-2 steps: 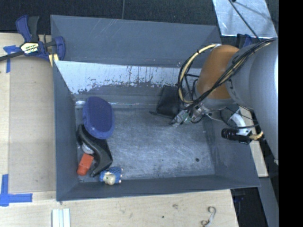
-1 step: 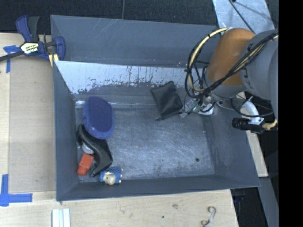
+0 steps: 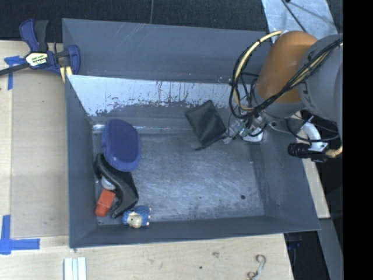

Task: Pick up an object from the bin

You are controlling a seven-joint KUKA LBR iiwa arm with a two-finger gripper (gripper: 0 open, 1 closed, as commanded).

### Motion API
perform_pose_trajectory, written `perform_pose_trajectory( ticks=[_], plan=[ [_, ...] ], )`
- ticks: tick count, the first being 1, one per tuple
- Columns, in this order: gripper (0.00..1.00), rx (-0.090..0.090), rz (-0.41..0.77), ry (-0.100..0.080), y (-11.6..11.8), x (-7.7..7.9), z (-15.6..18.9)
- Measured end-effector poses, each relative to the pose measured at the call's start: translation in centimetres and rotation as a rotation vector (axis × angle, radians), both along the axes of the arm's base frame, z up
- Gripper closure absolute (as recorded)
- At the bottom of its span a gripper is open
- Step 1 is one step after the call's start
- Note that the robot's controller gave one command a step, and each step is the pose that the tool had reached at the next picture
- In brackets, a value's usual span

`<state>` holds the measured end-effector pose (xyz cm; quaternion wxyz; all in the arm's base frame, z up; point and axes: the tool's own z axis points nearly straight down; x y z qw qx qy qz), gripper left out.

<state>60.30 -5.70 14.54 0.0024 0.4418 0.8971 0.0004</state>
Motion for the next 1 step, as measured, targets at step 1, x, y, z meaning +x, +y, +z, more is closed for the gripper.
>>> perform_pose_trajectory(
  ticks=[1],
  plan=[
    [1.0,0.0,0.005,0.0,-0.06,0.12,1.1]
  ],
)
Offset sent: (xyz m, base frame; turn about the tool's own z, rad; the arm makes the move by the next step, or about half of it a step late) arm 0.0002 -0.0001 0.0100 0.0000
